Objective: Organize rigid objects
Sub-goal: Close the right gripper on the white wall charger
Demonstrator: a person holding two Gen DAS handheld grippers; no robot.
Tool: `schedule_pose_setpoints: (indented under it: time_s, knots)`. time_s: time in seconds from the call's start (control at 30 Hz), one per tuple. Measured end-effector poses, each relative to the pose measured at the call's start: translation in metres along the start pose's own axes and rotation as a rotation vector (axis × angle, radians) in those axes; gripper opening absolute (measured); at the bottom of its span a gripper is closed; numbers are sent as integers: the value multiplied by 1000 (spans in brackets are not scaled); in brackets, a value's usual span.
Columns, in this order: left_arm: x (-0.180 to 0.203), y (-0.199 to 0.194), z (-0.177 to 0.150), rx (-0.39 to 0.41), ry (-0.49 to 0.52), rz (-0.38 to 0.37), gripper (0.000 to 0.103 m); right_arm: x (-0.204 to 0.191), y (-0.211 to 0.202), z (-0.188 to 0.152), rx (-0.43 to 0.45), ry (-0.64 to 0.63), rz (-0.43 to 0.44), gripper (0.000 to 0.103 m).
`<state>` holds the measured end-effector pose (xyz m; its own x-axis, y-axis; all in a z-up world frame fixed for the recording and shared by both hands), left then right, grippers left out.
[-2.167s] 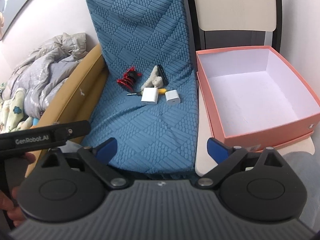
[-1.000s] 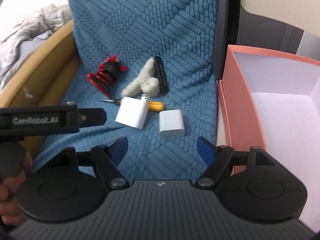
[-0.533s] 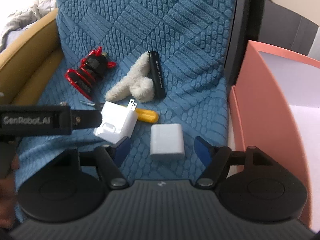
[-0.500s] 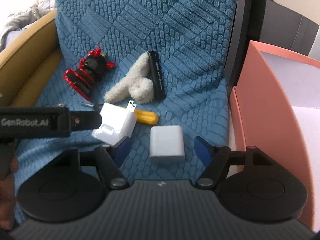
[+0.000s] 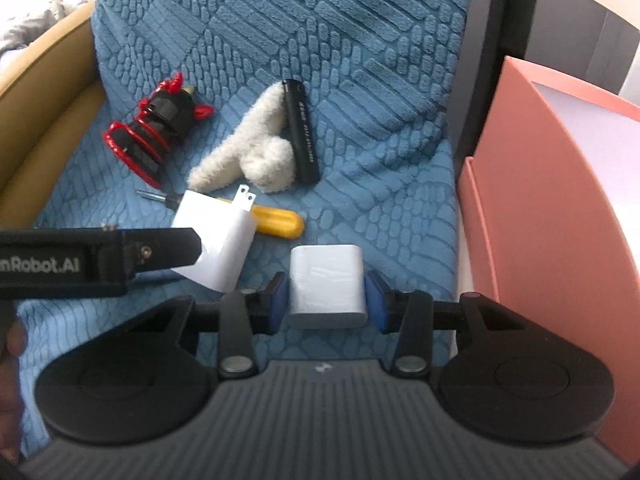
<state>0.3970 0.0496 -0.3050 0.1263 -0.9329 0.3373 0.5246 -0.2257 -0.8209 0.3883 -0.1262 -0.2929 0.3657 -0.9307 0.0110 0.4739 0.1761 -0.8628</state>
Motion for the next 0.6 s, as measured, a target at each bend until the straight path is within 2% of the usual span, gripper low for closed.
schedule_pose_setpoints:
  time_s: [0.1,0.3,0.6]
  knots:
    - [3,3,-3,-2,13,-6,88,1,-5,-4,-10,4,-15,45]
    - [10,9,-5,13,73,28,83,4,-8,-7,-11,5,-34,46]
    - [21,21,-1,34,106,2,80,3,-2,-6,-6,-35,-46,46]
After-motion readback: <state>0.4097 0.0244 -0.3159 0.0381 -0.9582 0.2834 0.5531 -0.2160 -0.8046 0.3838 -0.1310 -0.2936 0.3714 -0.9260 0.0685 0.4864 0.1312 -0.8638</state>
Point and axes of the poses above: each gripper's, at about its wrist camera, not at the fingertips, and y roughly the way its jaws point, x to its right, z to its top, the point moved 6 cm from there along y, roughly the way its jaws point, and after that the axes turned 6 degrees about -x, right-handed, at the moved point
